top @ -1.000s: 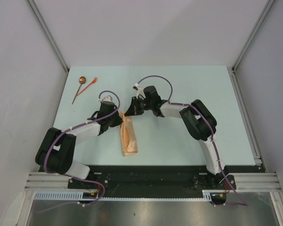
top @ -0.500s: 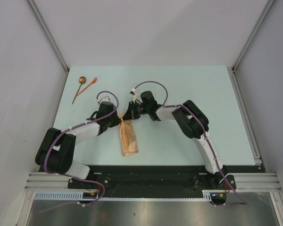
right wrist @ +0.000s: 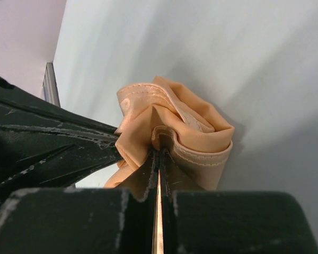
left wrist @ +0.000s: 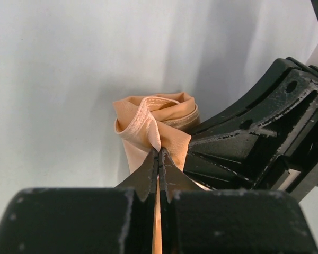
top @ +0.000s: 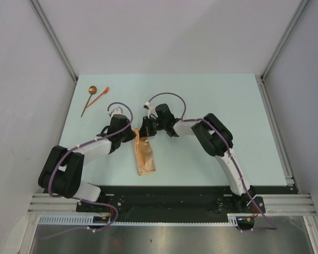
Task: Fold the napkin into a case and place the utensils inside
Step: Stuff the top corner of the smaller-rectangle-folded napkin into the folded napkin.
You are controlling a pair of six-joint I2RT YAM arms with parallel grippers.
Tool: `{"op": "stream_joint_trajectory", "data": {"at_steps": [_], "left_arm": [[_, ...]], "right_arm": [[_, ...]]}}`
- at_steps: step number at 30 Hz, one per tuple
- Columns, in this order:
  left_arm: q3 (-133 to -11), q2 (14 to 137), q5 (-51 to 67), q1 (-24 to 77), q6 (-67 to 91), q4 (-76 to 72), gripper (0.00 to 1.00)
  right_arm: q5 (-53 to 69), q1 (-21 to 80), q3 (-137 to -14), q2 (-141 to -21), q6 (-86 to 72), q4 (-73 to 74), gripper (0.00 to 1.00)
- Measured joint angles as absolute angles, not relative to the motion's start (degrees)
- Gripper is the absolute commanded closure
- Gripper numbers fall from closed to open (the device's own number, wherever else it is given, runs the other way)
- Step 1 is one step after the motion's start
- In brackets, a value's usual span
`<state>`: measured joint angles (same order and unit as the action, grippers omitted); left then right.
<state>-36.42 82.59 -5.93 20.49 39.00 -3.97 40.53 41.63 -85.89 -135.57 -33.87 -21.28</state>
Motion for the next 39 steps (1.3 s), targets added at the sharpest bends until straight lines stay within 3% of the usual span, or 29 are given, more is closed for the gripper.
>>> {"op": "stream_joint_trajectory", "data": {"at_steps": [24, 39], "left_arm": [[-47.3, 84.6, -6.3, 20.4, 33.9, 13.1, 1.0], [-47.3, 85.6, -8.2, 20.5, 33.3, 12.9, 1.0]], "right_arm": [[28.6, 45.6, -95.5, -135.2, -23.2, -3.7, 1.0], [42.9, 41.9, -89.7, -135.8, -44.0, -17.6, 1.0]]}}
